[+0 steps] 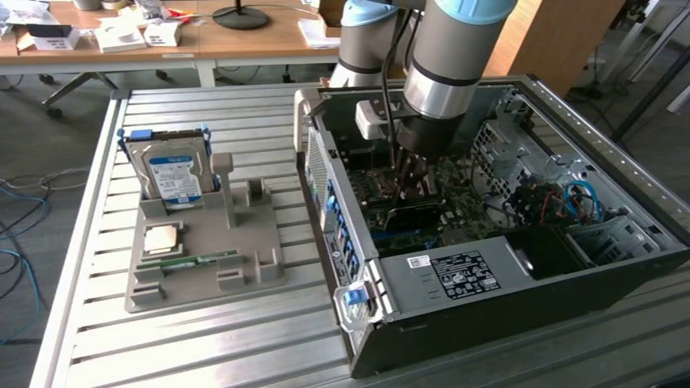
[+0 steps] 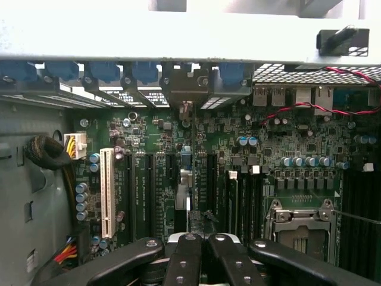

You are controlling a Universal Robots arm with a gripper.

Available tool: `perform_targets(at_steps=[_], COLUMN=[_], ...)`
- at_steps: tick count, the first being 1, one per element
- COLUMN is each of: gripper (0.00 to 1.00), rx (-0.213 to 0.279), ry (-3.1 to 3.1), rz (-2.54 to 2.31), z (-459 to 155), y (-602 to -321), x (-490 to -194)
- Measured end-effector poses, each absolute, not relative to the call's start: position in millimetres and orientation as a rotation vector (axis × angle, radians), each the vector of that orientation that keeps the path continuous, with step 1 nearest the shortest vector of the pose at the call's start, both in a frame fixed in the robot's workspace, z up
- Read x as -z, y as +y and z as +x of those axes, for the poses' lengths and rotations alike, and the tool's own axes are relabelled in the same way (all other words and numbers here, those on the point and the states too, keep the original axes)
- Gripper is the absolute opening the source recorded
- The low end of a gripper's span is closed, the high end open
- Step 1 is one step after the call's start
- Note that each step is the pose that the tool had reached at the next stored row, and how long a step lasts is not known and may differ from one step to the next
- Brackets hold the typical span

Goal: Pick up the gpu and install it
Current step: 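Press down on the gpu until it lock into place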

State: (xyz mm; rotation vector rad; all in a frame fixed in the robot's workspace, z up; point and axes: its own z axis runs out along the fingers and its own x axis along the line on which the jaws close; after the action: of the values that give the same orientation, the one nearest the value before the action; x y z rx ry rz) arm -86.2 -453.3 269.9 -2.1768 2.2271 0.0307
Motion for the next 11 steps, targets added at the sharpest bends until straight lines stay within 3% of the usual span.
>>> perform_targets(at_steps=[11], gripper=[0.11], rx=[-0.031], ry=[2.227], rz=[-2.177], z=[-86.2], y=[-453.3], x=[-268.5])
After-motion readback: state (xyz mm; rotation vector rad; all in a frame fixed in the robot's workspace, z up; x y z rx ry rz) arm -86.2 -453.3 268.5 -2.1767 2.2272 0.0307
